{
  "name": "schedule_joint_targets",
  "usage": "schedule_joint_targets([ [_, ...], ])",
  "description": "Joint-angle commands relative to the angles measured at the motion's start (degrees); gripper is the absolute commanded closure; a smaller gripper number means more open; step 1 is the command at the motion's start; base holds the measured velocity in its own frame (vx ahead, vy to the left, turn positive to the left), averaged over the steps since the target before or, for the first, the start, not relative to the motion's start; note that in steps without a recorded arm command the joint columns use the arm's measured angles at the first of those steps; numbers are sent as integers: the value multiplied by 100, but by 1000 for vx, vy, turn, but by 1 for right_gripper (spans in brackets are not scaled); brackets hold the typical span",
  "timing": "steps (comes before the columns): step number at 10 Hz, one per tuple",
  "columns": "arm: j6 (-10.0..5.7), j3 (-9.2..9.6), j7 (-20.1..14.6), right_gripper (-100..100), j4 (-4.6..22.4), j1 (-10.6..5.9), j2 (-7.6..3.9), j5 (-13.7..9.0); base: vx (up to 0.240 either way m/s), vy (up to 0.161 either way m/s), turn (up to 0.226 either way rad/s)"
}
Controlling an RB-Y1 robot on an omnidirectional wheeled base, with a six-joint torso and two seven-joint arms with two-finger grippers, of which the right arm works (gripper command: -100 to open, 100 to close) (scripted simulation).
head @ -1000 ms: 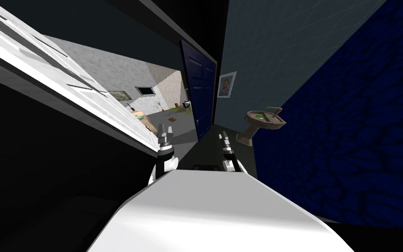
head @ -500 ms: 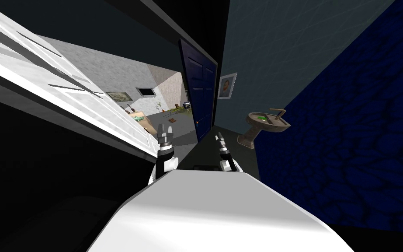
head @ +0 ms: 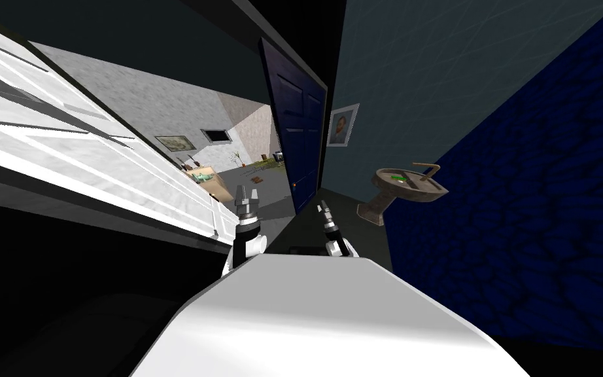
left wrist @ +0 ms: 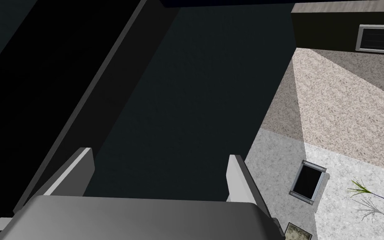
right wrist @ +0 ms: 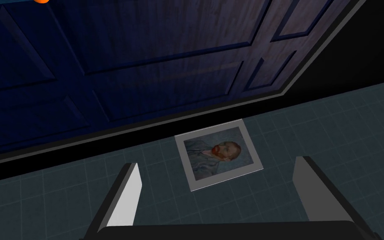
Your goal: Push the door open
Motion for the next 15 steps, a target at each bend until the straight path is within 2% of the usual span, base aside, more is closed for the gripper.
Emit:
schedule_joint_targets([
  [1, -52, 80, -19, -100, 177, -83, -13, -6, 71, -11, 8],
  [5, -183, 493, -57, -100, 791, -355, -25, -8, 151, -18, 12],
  [8, -240, 670, -74, -100, 1054, -471, -25, -8, 134, -21, 11],
  [11, -332, 962, -101, -100, 1487, -663, -19, -9, 141, -17, 10],
  [15, -423, 1248, -127, -100, 1914, -852, -5, -10, 130, -12, 11],
])
